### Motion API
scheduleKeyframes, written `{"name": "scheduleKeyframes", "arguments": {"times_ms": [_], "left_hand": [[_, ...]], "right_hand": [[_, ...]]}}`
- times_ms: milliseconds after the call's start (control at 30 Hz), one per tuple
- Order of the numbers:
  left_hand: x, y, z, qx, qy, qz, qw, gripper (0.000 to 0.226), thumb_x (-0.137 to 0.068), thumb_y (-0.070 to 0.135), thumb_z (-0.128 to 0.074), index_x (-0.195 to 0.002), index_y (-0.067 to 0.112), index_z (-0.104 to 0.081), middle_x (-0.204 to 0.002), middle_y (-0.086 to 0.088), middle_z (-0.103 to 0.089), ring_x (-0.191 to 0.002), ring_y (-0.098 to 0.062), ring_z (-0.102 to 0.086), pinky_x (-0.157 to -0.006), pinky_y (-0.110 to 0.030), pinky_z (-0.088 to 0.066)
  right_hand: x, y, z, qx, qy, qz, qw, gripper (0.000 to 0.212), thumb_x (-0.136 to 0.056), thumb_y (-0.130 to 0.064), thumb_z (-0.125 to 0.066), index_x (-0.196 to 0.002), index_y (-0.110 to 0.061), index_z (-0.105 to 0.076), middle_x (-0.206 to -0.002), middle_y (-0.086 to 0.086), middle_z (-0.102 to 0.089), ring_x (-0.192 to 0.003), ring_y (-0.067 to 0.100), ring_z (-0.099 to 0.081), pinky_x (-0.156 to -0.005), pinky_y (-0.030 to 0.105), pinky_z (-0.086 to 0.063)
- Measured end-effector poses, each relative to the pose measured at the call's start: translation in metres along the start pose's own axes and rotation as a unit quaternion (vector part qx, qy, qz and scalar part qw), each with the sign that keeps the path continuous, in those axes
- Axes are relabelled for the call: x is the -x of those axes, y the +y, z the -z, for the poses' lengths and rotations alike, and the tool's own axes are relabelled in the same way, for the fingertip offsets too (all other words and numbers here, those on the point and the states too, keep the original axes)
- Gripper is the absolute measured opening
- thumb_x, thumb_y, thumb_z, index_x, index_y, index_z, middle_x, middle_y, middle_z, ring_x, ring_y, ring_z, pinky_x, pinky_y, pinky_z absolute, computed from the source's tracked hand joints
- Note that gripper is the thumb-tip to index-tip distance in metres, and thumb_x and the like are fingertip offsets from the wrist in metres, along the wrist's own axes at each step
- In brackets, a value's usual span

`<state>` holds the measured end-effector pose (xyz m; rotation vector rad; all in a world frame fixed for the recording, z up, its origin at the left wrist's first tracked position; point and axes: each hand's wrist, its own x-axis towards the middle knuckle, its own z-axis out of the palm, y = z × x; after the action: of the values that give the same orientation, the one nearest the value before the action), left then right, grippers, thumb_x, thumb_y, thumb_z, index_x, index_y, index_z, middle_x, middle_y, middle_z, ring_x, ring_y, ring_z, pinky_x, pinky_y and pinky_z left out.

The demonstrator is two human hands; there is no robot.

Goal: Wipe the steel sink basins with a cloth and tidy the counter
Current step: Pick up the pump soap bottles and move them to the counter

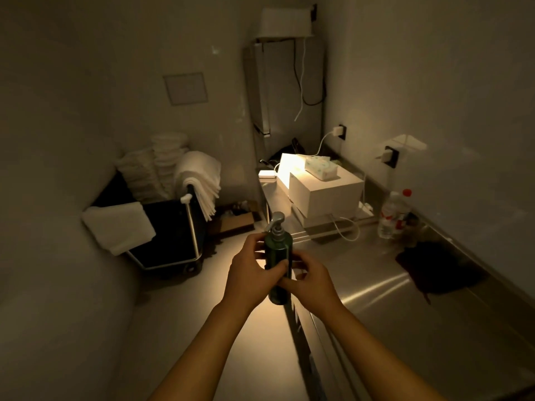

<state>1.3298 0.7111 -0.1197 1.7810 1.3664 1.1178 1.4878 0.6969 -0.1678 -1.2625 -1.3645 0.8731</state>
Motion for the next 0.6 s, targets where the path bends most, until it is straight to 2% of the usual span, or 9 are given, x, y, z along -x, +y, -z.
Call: {"name": "scheduleKeyframes", "arguments": {"times_ms": [133, 333, 433, 533, 600], "left_hand": [[-0.028, -0.007, 0.000, -0.020, 0.007, 0.000, 1.000, 0.062, -0.078, 0.041, -0.085, -0.125, 0.051, -0.046, -0.115, 0.036, -0.058, -0.106, 0.006, -0.060, -0.082, -0.010, -0.042], [-0.083, -0.034, -0.015, -0.009, -0.005, 0.004, 1.000, 0.063, -0.078, 0.041, -0.086, -0.127, 0.048, -0.048, -0.114, 0.038, -0.057, -0.106, 0.007, -0.060, -0.083, -0.011, -0.044], [-0.120, -0.052, -0.030, 0.005, -0.036, -0.013, 0.999, 0.062, -0.078, 0.042, -0.085, -0.126, 0.050, -0.048, -0.112, 0.042, -0.058, -0.105, 0.014, -0.060, -0.081, -0.007, -0.046], [-0.163, -0.068, -0.046, 0.026, -0.083, -0.033, 0.996, 0.061, -0.078, 0.041, -0.085, -0.126, 0.050, -0.048, -0.117, 0.035, -0.061, -0.110, 0.007, -0.061, -0.086, -0.010, -0.047], [-0.193, -0.072, -0.058, 0.041, -0.121, -0.051, 0.990, 0.061, -0.078, 0.040, -0.084, -0.125, 0.054, -0.048, -0.120, 0.033, -0.063, -0.113, 0.008, -0.060, -0.086, -0.011, -0.049]], "right_hand": [[-0.032, 0.013, -0.008, -0.005, -0.006, -0.005, 1.000, 0.054, -0.078, -0.032, -0.086, -0.125, -0.041, -0.061, -0.116, -0.029, -0.065, -0.108, -0.008, -0.061, -0.078, 0.012, -0.051], [-0.080, 0.034, -0.011, 0.002, 0.010, -0.022, 1.000, 0.050, -0.077, -0.035, -0.086, -0.119, -0.047, -0.062, -0.115, -0.027, -0.067, -0.109, -0.008, -0.061, -0.075, 0.007, -0.052], [-0.106, 0.048, -0.008, 0.006, 0.037, -0.042, 0.998, 0.050, -0.076, -0.040, -0.084, -0.121, -0.044, -0.063, -0.116, -0.025, -0.067, -0.110, -0.007, -0.061, -0.078, 0.013, -0.053], [-0.136, 0.062, -0.005, 0.018, 0.070, -0.064, 0.995, 0.049, -0.075, -0.038, -0.085, -0.117, -0.048, -0.062, -0.115, -0.029, -0.065, -0.108, -0.012, -0.058, -0.071, 0.007, -0.052], [-0.156, 0.068, 0.000, 0.015, 0.106, -0.082, 0.991, 0.050, -0.073, -0.038, -0.085, -0.117, -0.048, -0.063, -0.114, -0.028, -0.066, -0.108, -0.010, -0.060, -0.070, 0.007, -0.052]]}}
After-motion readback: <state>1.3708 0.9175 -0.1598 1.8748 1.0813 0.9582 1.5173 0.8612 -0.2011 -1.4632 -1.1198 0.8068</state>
